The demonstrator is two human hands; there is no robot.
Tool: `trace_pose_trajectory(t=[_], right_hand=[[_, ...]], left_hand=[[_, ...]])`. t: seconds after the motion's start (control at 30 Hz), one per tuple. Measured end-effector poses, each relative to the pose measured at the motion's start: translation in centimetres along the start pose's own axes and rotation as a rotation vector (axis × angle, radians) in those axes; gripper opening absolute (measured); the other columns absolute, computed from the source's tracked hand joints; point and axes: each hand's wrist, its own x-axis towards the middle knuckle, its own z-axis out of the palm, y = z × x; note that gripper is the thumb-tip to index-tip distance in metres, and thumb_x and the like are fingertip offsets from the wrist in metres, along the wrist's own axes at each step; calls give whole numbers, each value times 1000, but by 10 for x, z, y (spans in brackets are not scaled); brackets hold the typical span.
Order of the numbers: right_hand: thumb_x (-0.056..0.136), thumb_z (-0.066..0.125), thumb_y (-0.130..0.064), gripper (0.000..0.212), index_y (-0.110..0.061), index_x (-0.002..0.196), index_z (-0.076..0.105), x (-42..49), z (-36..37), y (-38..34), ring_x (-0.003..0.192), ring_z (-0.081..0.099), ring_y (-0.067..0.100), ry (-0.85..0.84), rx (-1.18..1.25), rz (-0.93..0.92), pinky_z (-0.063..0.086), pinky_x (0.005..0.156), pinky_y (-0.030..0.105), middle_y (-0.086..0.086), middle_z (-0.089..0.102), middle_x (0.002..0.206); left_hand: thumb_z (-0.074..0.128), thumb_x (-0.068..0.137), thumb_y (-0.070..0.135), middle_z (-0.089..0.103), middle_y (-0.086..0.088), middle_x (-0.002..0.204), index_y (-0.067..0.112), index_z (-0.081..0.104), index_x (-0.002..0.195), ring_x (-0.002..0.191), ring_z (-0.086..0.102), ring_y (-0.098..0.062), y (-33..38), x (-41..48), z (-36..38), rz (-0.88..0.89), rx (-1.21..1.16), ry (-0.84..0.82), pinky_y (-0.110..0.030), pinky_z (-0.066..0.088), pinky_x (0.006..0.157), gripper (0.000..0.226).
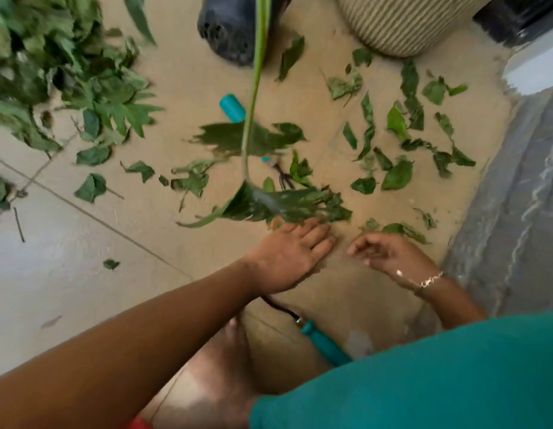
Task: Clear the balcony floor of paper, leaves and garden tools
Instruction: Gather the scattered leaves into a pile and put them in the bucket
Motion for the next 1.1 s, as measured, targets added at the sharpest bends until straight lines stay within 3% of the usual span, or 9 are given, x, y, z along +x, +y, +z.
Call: trace_pose_trajectory(t=[0.1,0.23,0.4,0.47,0.57,0.67,0.9,1.0,1.1], right_hand=[[77,49,19,43,-23,72,58,8,-16,35,75,61,17,303,-145,172,50,76,24,-2,60,71],[76,63,3,57,-18,126,43,24,-21,56,99,57,38,560,-57,463,51,85,52,12,56,104],[74,70,-1,73,-18,138,40,47,18,10,97,57,22,404,-17,54,49,87,31,9,48,120],[78,65,2,59,-17,132,48,45,9,2,92,52,15,606,-16,13,43,80,19,9,47,117],[85,58,-2,57,-14,138,41,39,-23,26,127,37,29,899,-73,224,34,101,28,14,28,145],[91,53,-18,66,-14,148,19,43,-16,42,140,15,33,789,-116,383,25,113,41,17,8,154],[92,53,-20,60,-19,146,27,71,18,-5,141,20,28,783,-226,-203,30,109,39,9,12,156],[92,52,-24,63,-16,147,23,89,-20,3,142,14,33,794,-228,55,24,114,41,13,7,156],[93,49,-20,60,-16,147,24,97,-11,-12,143,10,28,640,-274,-121,17,116,37,9,8,157]], left_hand=[[60,82,25,62,-14,122,7,58,126,105,64,-25,-2,-2,4,41,-7,136,-30,54,81,47],[53,86,15,56,-20,129,4,49,133,111,60,-31,-6,0,15,19,-66,89,-40,52,89,48],[41,97,16,36,-21,146,6,36,142,138,31,-34,-21,11,4,-11,71,57,-49,15,115,45],[42,96,28,44,-13,142,18,47,136,136,36,-32,-38,17,37,32,170,-42,-47,20,114,41],[20,85,77,23,7,154,61,30,131,145,16,-26,-68,29,106,91,96,-138,-16,-19,111,49],[26,94,50,44,-13,142,20,51,131,134,38,-35,-67,42,36,53,193,-168,-43,17,118,54],[29,102,32,-1,-14,157,12,6,150,145,-5,-31,-72,62,-48,-103,232,-246,-45,-3,116,57],[53,92,37,21,-18,154,11,27,147,143,18,-34,-72,66,-69,-84,231,-157,-46,13,116,66],[86,46,51,65,-16,116,11,68,112,107,63,-32,-69,77,-90,-59,301,-168,-45,52,86,80]])
